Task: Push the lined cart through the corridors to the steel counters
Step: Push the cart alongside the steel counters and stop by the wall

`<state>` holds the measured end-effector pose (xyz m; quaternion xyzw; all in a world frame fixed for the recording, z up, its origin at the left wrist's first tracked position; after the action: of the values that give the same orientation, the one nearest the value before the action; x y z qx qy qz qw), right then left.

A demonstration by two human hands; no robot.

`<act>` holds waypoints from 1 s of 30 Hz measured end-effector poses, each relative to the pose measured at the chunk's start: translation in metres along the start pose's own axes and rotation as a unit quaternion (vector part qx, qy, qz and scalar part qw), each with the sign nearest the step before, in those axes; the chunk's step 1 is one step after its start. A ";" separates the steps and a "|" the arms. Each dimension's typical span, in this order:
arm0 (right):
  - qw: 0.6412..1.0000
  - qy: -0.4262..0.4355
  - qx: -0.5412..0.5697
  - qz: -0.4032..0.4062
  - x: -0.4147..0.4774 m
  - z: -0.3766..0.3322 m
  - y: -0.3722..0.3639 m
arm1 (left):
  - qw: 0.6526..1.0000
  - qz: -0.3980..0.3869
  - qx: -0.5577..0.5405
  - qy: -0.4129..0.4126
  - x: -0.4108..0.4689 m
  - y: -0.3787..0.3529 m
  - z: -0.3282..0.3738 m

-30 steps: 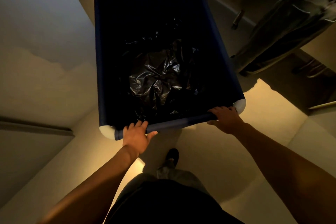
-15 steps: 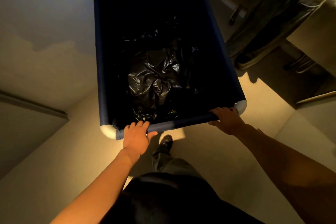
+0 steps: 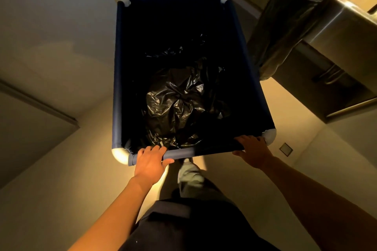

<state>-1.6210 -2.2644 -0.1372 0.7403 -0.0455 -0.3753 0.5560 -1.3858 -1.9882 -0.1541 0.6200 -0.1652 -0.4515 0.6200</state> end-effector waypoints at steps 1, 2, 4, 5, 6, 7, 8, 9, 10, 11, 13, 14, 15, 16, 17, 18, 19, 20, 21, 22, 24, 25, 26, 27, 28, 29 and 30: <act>1.000 0.000 0.006 0.000 -0.007 -0.001 -0.004 | 1.000 0.002 0.002 0.000 -0.006 -0.003 0.000; 1.000 0.001 0.012 -0.001 -0.014 -0.002 -0.009 | 1.000 0.005 0.001 0.001 -0.012 -0.005 0.000; 1.000 0.004 0.021 -0.004 -0.028 -0.003 -0.019 | 1.000 0.012 -0.011 0.001 -0.024 -0.010 0.002; 1.000 0.006 0.026 -0.004 -0.034 -0.004 -0.023 | 1.000 0.015 -0.014 0.000 -0.030 -0.012 0.002; 0.999 0.008 0.033 -0.004 -0.039 -0.004 -0.027 | 1.000 0.018 -0.013 -0.002 -0.035 -0.014 0.002; 0.999 0.010 0.041 -0.003 -0.044 -0.005 -0.032 | 1.000 0.024 -0.010 -0.004 -0.040 -0.016 0.002; 0.999 0.011 0.048 -0.002 -0.049 -0.006 -0.036 | 0.999 0.032 -0.010 -0.007 -0.044 -0.018 0.001; 0.999 0.011 0.053 -0.001 -0.054 -0.006 -0.041 | 0.999 0.041 -0.012 -0.011 -0.049 -0.019 0.001; 0.998 0.011 0.057 -0.003 -0.058 -0.005 -0.046 | 0.999 0.046 -0.014 -0.014 -0.053 -0.021 0.001; 0.998 0.012 0.060 -0.009 -0.061 -0.005 -0.051 | 0.999 0.046 -0.014 -0.016 -0.057 -0.024 0.001; 0.997 0.018 0.070 -0.023 -0.069 -0.001 -0.062 | 0.999 0.050 -0.011 -0.018 -0.064 -0.028 0.001; 0.997 0.022 0.075 -0.026 -0.072 0.003 -0.066 | 0.998 0.054 -0.010 -0.020 -0.067 -0.029 0.001; 0.996 0.026 0.077 -0.027 -0.075 0.007 -0.070 | 0.998 0.058 -0.008 -0.023 -0.071 -0.030 0.002; 0.996 0.031 0.074 -0.025 -0.077 0.012 -0.072 | 0.998 0.058 -0.005 -0.024 -0.073 -0.031 0.002; 0.997 0.038 0.070 -0.020 -0.080 0.016 -0.074 | 0.998 0.056 -0.004 -0.025 -0.076 -0.032 0.003; 0.997 0.046 0.064 -0.014 -0.082 0.018 -0.075 | 0.998 0.052 -0.004 -0.026 -0.079 -0.032 0.004; 0.997 0.055 0.059 -0.009 -0.083 0.019 -0.077 | 0.998 0.048 -0.004 -0.029 -0.081 -0.032 0.004; 0.997 0.063 0.053 -0.003 -0.085 0.018 -0.078 | 0.998 0.045 -0.002 -0.032 -0.083 -0.031 0.006; 0.996 0.069 0.049 0.003 -0.086 0.017 -0.079 | 0.999 0.042 0.002 -0.035 -0.084 -0.030 0.007; 0.996 0.071 0.049 0.007 -0.086 0.016 -0.079 | 0.999 0.036 0.007 -0.037 -0.084 -0.029 0.008; 0.996 0.068 0.055 0.008 -0.085 0.015 -0.080 | 0.999 0.020 0.012 -0.033 -0.085 -0.027 0.009; 0.996 0.066 0.051 0.006 -0.084 0.014 -0.081 | 0.999 0.013 0.014 -0.031 -0.085 -0.026 0.009; 0.997 0.065 0.044 0.004 -0.084 0.014 -0.082 | 0.999 0.009 0.015 -0.030 -0.086 -0.024 0.010; 0.997 0.063 0.039 0.002 -0.084 0.013 -0.082 | 0.999 0.005 0.016 -0.028 -0.086 -0.022 0.011; 0.997 0.061 0.037 0.002 -0.083 0.013 -0.081 | 1.000 0.002 0.017 -0.025 -0.085 -0.020 0.012; 0.998 0.057 0.035 0.001 -0.082 0.013 -0.080 | 1.000 -0.004 0.019 -0.022 -0.083 -0.019 0.012; 0.998 0.055 0.033 -0.002 -0.081 0.012 -0.079 | 0.999 -0.014 0.022 -0.019 -0.082 -0.018 0.012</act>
<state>-1.7141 -2.2050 -0.1655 0.7779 -0.0255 -0.3331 0.5322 -1.4453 -1.9301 -0.1395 0.6270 -0.1779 -0.4679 0.5969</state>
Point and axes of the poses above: each hand's wrist, its own x-axis towards the middle knuckle, its own y-axis out of the back of the hand, z = x × y, the point moved 10 cm from there along x, towards the middle knuckle, and after that the axes turned 2 degrees about y, right-handed, at the moved point
